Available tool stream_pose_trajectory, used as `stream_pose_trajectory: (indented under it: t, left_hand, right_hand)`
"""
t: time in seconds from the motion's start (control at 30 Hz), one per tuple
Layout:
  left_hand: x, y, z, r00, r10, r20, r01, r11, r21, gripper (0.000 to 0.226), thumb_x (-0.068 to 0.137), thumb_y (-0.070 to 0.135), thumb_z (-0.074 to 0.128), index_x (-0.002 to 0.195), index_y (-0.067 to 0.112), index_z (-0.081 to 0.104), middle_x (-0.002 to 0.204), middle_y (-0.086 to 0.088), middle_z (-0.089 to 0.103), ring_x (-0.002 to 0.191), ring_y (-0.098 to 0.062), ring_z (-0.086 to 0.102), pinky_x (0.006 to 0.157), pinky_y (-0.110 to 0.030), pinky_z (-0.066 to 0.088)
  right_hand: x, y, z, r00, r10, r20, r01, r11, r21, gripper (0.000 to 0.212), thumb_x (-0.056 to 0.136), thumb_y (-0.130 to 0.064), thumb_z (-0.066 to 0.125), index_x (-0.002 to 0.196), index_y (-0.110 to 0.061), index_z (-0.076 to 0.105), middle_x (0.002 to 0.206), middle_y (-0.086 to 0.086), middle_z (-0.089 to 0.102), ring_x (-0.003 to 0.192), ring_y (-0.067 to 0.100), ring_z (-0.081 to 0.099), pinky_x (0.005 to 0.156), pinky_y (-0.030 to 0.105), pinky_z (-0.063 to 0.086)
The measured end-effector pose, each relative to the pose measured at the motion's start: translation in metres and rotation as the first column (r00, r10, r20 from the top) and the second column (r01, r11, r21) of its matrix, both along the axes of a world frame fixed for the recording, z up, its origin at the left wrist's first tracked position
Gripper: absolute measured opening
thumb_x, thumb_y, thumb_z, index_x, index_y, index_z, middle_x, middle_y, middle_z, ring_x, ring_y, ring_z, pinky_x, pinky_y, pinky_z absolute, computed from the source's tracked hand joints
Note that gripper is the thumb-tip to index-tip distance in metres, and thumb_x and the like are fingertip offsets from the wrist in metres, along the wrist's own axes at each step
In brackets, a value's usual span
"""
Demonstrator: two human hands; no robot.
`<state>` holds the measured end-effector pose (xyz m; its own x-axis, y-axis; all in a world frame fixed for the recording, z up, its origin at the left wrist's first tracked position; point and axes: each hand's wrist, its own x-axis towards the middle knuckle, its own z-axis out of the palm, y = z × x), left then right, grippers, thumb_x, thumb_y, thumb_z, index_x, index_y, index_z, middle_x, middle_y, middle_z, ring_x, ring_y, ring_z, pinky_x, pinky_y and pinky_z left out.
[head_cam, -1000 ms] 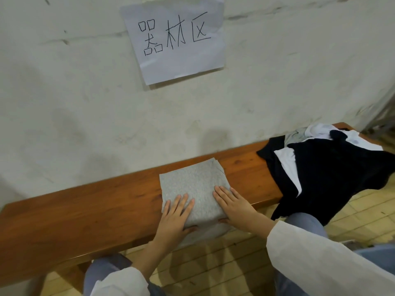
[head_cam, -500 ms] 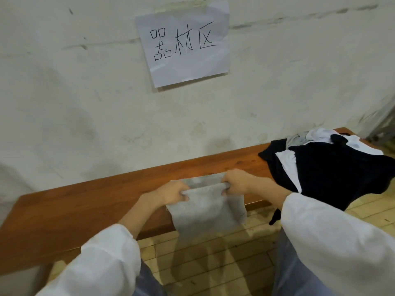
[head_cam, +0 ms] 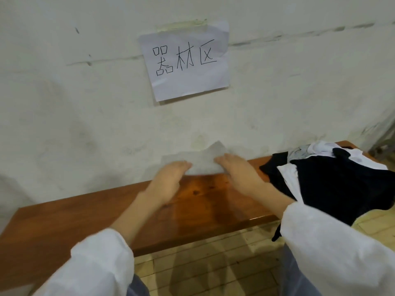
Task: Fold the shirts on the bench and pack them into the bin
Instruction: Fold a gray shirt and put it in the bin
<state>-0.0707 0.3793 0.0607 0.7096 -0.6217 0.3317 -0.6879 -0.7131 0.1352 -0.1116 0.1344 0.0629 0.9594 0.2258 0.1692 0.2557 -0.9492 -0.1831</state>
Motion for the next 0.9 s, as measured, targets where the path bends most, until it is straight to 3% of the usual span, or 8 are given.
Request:
stream_pose_trajectory:
  t: [0.13, 0.27, 0.37, 0.47, 0.53, 0.67, 0.77, 0.9]
  left_hand:
    - [-0.053, 0.012, -0.085, 0.939, 0.089, -0.332, 0.023, 0.948, 0.319, 0.093, 0.078, -0.019, 0.047, 0.152, 0.023, 0.009, 0.159, -0.007, 0.004, 0.147, -0.027, 0.006, 0.114, -0.032, -0.005]
    - [-0.073, 0.023, -0.123, 0.952, 0.082, -0.296, 0.010, 0.955, 0.295, 0.095, 0.080, -0.014, 0.050, 0.150, 0.029, 0.002, 0.158, 0.002, -0.004, 0.147, -0.023, -0.007, 0.110, -0.036, -0.016]
    - [-0.072, 0.024, -0.113, 0.909, 0.039, -0.414, 0.023, 0.989, 0.144, 0.070, 0.085, -0.003, 0.050, 0.146, 0.028, 0.033, 0.155, 0.012, 0.016, 0.145, -0.010, 0.006, 0.114, -0.023, -0.004]
    - [-0.056, 0.025, -0.102, 0.900, 0.074, -0.429, -0.136, 0.984, -0.117, 0.044, 0.088, 0.003, 0.054, 0.128, 0.022, 0.057, 0.140, 0.009, 0.045, 0.132, -0.006, 0.035, 0.111, -0.018, 0.019]
    - [-0.031, 0.029, -0.107, 0.874, 0.259, -0.411, -0.349, 0.923, -0.161, 0.037, 0.091, 0.008, 0.054, 0.127, 0.017, 0.058, 0.136, 0.001, 0.049, 0.124, -0.013, 0.044, 0.105, -0.024, 0.033]
    - [0.022, 0.034, -0.117, 0.574, 0.551, -0.606, -0.737, 0.669, -0.089, 0.044, 0.095, 0.024, 0.049, 0.136, 0.008, 0.046, 0.134, -0.015, 0.049, 0.123, -0.030, 0.046, 0.099, -0.041, 0.041]
    - [0.049, 0.033, -0.123, 0.480, 0.544, -0.688, -0.808, 0.579, -0.106, 0.043, 0.095, 0.026, 0.052, 0.131, 0.003, 0.050, 0.127, -0.017, 0.055, 0.116, -0.032, 0.052, 0.094, -0.040, 0.044]
    - [0.058, 0.029, -0.124, 0.471, 0.512, -0.718, -0.826, 0.541, -0.157, 0.011, 0.088, 0.023, 0.064, 0.093, 0.014, 0.063, 0.094, -0.005, 0.066, 0.092, -0.027, 0.061, 0.077, -0.036, 0.048]
  right_hand:
    - [-0.046, 0.009, -0.076, 0.923, 0.037, -0.383, -0.079, 0.992, -0.094, 0.072, 0.089, 0.003, 0.046, 0.151, -0.022, 0.019, 0.158, 0.000, 0.016, 0.146, 0.017, 0.010, 0.118, 0.035, 0.007]
    - [-0.069, 0.015, -0.105, 0.932, -0.001, -0.362, -0.013, 0.999, -0.036, 0.067, 0.092, -0.003, 0.044, 0.151, -0.024, 0.020, 0.159, -0.006, 0.010, 0.147, 0.013, 0.003, 0.118, 0.031, 0.005]
    - [-0.059, 0.010, -0.107, 0.950, -0.019, -0.310, 0.037, 0.998, 0.055, 0.045, 0.091, -0.008, 0.050, 0.133, -0.025, 0.051, 0.145, -0.007, 0.042, 0.135, 0.014, 0.032, 0.114, 0.030, 0.023]
    - [-0.036, 0.009, -0.104, 0.924, -0.162, -0.347, 0.255, 0.937, 0.239, 0.026, 0.093, -0.016, 0.053, 0.117, -0.023, 0.060, 0.120, -0.004, 0.056, 0.109, 0.012, 0.052, 0.095, 0.023, 0.042]
    - [-0.017, 0.010, -0.103, 0.895, -0.258, -0.364, 0.394, 0.840, 0.372, 0.023, 0.096, -0.018, 0.049, 0.117, -0.021, 0.057, 0.117, -0.005, 0.055, 0.097, 0.009, 0.053, 0.085, 0.020, 0.045]
    - [0.024, 0.016, -0.101, 0.836, -0.360, -0.415, 0.535, 0.704, 0.467, 0.021, 0.096, -0.024, 0.051, 0.115, -0.017, 0.055, 0.116, 0.001, 0.056, 0.096, 0.016, 0.057, 0.079, 0.025, 0.048]
    - [0.049, 0.020, -0.107, 0.788, -0.393, -0.474, 0.596, 0.680, 0.427, 0.036, 0.094, -0.035, 0.053, 0.124, -0.016, 0.054, 0.119, 0.002, 0.057, 0.106, 0.021, 0.057, 0.087, 0.032, 0.048]
    - [0.071, 0.027, -0.112, 0.767, -0.431, -0.476, 0.618, 0.697, 0.364, 0.028, 0.090, -0.042, 0.056, 0.109, -0.021, 0.060, 0.103, -0.001, 0.064, 0.097, 0.020, 0.060, 0.089, 0.037, 0.045]
